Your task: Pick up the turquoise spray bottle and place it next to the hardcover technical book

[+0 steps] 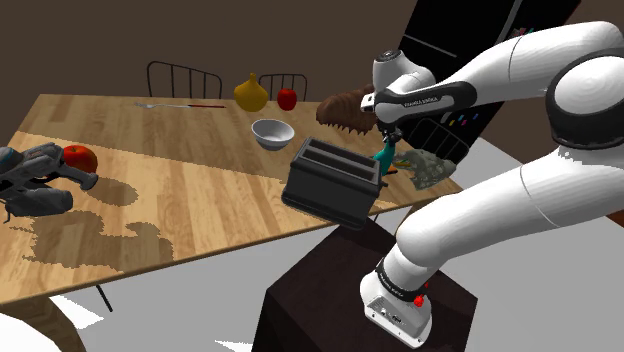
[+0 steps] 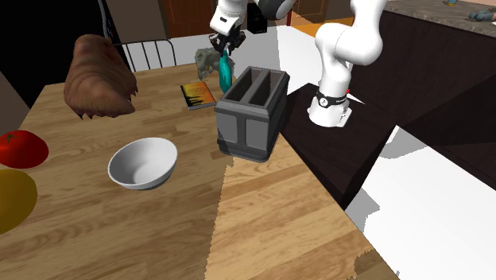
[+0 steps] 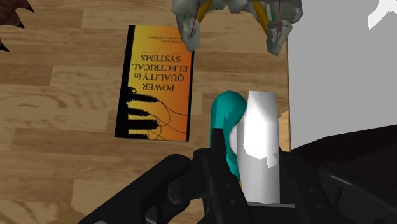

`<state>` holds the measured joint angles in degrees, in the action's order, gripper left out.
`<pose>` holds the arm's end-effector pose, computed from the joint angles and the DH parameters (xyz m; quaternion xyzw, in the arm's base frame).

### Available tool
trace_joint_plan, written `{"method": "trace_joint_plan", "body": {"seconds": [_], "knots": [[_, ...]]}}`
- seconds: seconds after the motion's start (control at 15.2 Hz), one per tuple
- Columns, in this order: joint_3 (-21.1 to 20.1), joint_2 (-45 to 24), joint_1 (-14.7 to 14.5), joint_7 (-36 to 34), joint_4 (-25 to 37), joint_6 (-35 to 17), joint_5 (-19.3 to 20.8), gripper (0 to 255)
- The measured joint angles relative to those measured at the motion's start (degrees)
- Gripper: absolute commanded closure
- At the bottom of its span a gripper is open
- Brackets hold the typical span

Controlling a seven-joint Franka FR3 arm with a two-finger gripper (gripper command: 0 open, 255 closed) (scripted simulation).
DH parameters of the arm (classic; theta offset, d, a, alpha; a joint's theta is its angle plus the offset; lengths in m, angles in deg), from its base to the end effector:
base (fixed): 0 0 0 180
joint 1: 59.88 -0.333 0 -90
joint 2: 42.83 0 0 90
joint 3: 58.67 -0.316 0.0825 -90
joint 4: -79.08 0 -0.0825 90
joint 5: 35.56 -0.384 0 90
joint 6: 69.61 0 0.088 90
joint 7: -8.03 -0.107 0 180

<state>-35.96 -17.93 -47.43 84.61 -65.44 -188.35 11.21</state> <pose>0.3172 -0.2709 0.4223 0.8022 0.5337 -0.2216 0.1501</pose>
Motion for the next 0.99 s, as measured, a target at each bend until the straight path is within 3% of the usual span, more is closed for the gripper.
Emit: {"method": "trace_joint_plan", "body": {"seconds": [0.99], "knots": [[2.03,-7.10,0.94,-7.40,-4.05,-11.67,5.26,255]]}}
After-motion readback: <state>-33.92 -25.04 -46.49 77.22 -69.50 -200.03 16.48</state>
